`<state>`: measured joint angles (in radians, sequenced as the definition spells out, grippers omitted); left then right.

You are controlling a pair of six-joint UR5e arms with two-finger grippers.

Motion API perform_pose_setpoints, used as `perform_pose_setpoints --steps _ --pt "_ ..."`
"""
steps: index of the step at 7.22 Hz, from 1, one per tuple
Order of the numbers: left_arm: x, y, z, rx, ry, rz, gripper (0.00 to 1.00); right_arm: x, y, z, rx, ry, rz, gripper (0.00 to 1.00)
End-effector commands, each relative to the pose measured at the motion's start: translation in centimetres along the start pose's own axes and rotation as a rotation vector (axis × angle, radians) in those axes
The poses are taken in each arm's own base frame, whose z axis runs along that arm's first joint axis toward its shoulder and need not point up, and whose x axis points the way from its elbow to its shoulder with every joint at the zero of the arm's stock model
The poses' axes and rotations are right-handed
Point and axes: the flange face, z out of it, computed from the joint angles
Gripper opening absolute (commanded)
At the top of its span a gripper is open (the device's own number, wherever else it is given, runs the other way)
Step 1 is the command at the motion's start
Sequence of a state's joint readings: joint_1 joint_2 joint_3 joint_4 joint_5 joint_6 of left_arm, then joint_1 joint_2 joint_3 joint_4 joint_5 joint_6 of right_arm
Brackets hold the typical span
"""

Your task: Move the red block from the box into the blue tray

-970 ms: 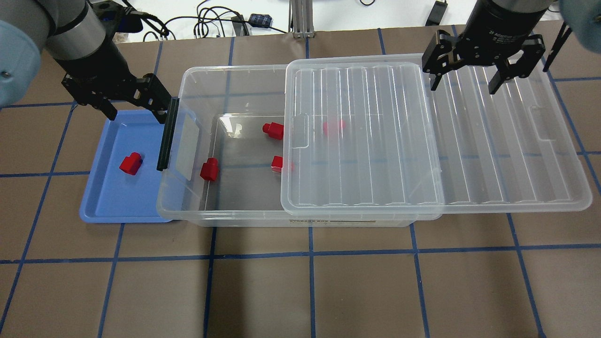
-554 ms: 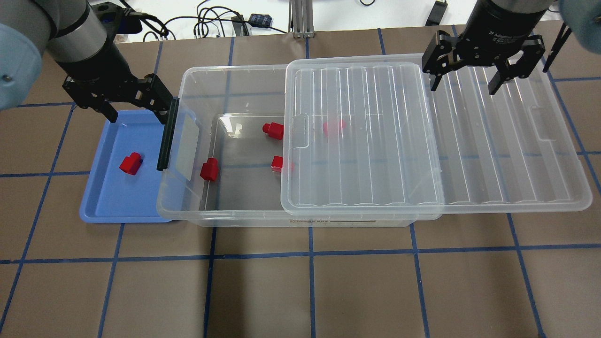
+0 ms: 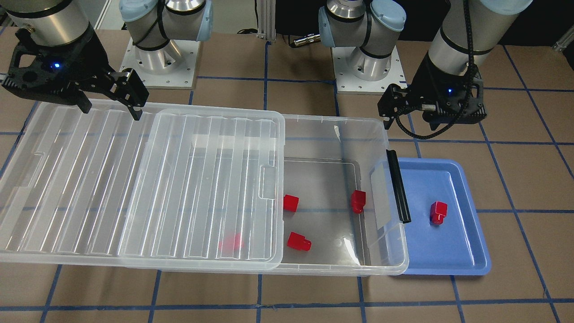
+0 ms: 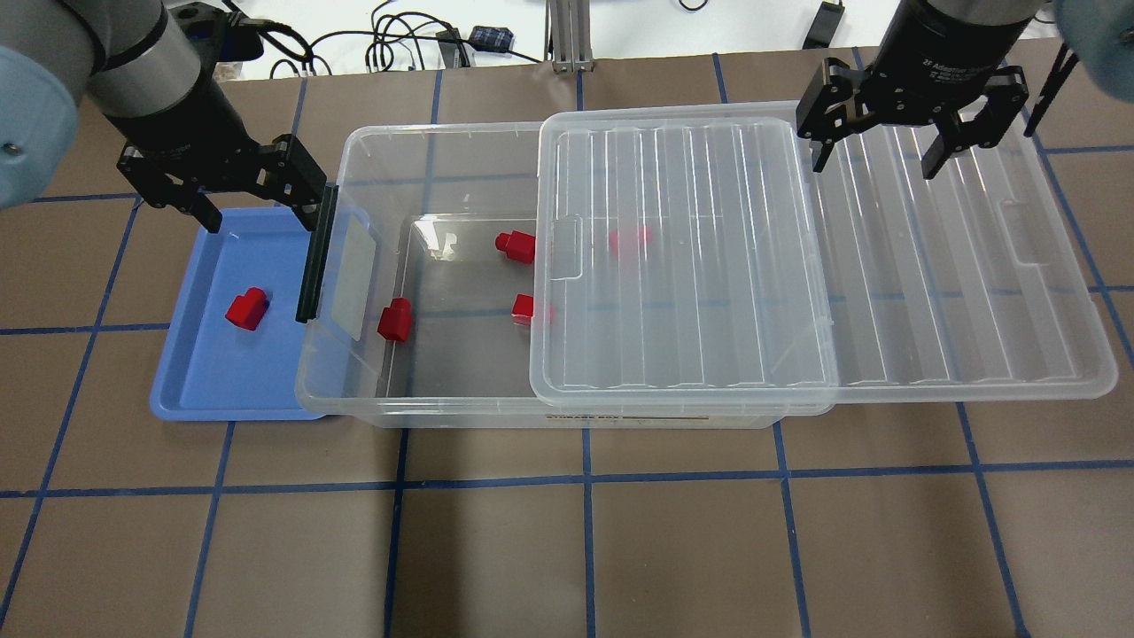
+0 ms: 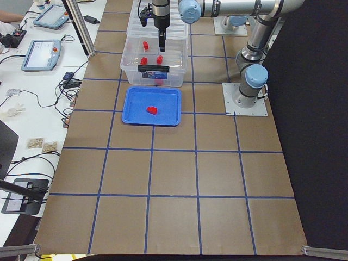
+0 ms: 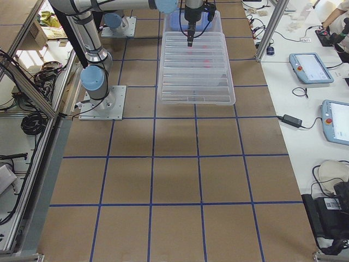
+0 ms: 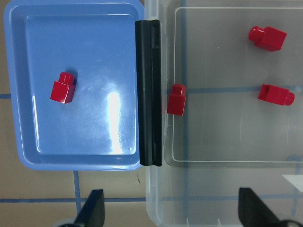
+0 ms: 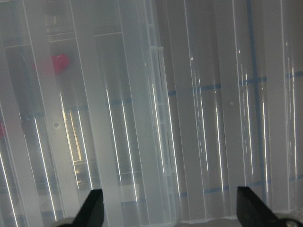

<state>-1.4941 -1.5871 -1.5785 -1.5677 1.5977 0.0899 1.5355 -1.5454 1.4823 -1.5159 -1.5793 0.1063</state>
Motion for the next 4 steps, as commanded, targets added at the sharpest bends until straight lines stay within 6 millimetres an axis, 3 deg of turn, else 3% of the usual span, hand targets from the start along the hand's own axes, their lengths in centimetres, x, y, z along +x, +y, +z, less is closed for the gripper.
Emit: perform_pose_setpoints --steps 1,2,4 --pt "0.0 0.1 -0.1 0.002 0.001 -0.001 1.00 1.1 -0.9 0.6 -0.007 0.006 -0.066 1.00" --pt "0.0 0.1 -0.1 0.001 0.001 -0.001 1.00 4.5 -2.0 0.6 -0.002 0.011 -0.126 1.00" --pt "0.0 0.2 -0.3 0.003 -0.006 0.002 1.00 15.3 -3.7 1.2 -0.017 -0.001 -0.129 1.00"
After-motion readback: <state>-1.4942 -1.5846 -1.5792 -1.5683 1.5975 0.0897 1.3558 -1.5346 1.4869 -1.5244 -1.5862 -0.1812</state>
